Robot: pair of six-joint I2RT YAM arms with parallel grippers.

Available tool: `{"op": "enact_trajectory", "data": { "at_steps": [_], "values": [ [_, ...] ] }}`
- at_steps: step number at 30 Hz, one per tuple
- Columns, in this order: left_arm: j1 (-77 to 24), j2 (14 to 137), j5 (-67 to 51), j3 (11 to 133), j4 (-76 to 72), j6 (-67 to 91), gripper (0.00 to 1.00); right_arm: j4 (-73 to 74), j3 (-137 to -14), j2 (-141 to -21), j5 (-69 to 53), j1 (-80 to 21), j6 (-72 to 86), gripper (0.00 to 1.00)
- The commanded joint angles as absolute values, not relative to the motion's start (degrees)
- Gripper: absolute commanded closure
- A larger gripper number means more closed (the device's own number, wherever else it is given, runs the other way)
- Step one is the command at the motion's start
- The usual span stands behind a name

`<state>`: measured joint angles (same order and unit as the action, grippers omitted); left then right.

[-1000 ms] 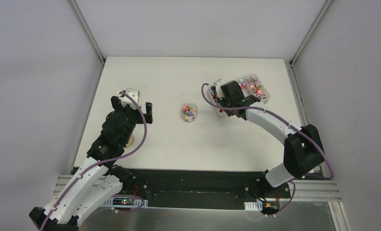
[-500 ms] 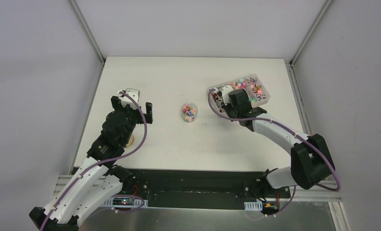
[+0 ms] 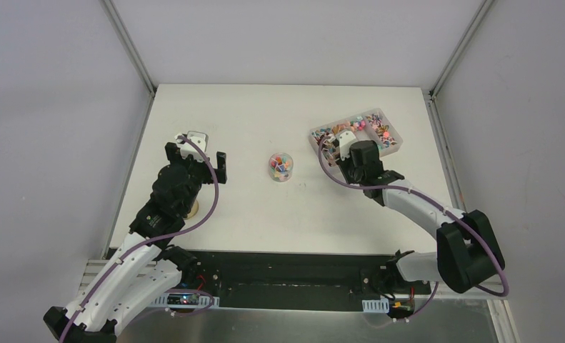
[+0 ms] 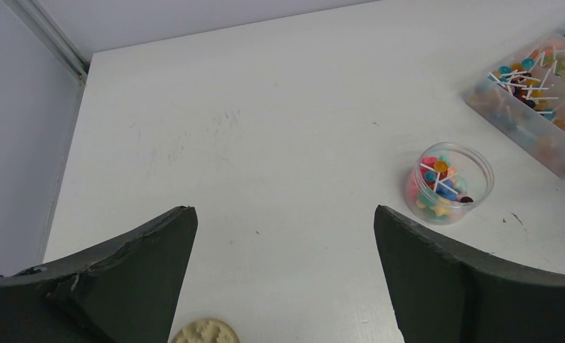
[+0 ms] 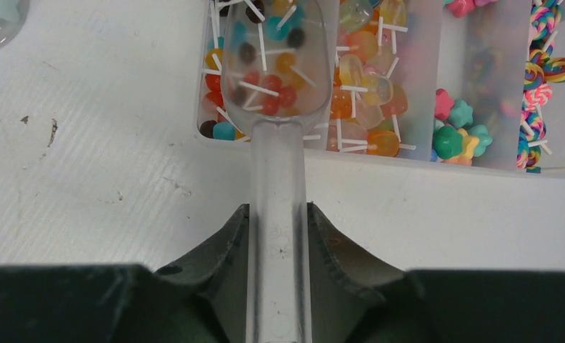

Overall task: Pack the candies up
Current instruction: Scoop the fake candies from the storage box.

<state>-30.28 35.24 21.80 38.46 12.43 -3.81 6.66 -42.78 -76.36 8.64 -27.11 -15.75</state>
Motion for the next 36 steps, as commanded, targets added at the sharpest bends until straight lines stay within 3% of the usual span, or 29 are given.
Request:
{"op": "enact_trajectory", "data": {
  "at_steps": [1,36],
  "values": [
    [-30.15,35.12,20.65,38.23,10.54,-4.39,0.01,-1.53,-40.37,-72.61,9.72,-25.99,-14.14,1.00],
    [-30.15,35.18,20.50,38.14,10.54,-4.47,0.01,-7.43,-34.28,-63.15,8.67,-25.62,-12.78,1.00]
  ]
}}
